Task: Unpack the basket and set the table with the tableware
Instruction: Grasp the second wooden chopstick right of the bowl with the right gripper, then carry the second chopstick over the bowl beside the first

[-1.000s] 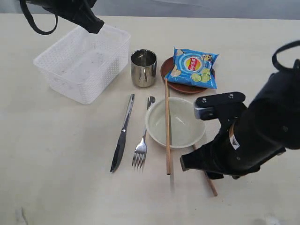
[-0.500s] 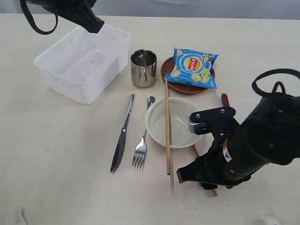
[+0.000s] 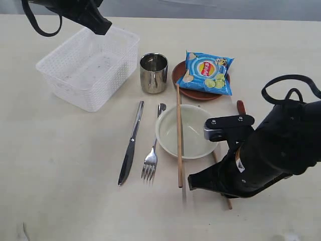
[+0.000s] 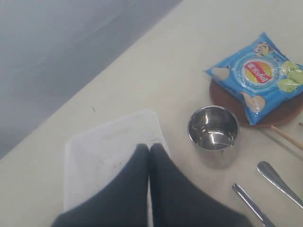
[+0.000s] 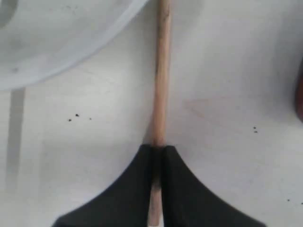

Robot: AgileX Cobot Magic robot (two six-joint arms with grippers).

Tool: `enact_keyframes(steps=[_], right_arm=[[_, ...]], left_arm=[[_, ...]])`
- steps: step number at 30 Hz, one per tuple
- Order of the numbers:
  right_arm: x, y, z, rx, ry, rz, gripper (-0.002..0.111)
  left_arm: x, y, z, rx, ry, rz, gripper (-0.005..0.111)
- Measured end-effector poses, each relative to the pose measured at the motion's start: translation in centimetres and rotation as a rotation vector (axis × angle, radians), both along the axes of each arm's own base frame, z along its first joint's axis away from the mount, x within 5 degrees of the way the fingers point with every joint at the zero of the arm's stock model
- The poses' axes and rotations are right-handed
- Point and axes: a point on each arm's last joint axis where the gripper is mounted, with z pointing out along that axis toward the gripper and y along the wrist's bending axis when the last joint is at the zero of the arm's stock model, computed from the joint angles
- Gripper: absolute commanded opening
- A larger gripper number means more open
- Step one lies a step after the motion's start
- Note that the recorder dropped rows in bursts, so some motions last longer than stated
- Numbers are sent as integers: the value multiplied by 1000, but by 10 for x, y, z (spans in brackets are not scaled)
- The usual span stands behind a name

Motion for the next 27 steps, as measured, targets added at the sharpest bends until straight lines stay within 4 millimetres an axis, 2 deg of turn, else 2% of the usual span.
enact_keyframes(steps=[6,12,15,20,24,27], right_arm=[[-2,-3,5,-1,-1,-38,0],[-9,-13,31,4,-34,-77,0],[-13,-19,46,17,-52,-102,0],[-8,-17,89,73,-124,-113,0],[5,-4,124,136,-181,-130,0],[15,7,135,147,-191,-133,0]], left_arm=[[0,0,0,0,0,0,0],[0,0,0,0,0,0,0],[0,0,0,0,0,0,0],[0,0,0,0,0,0,0],[0,0,0,0,0,0,0],[0,0,0,0,0,0,0]])
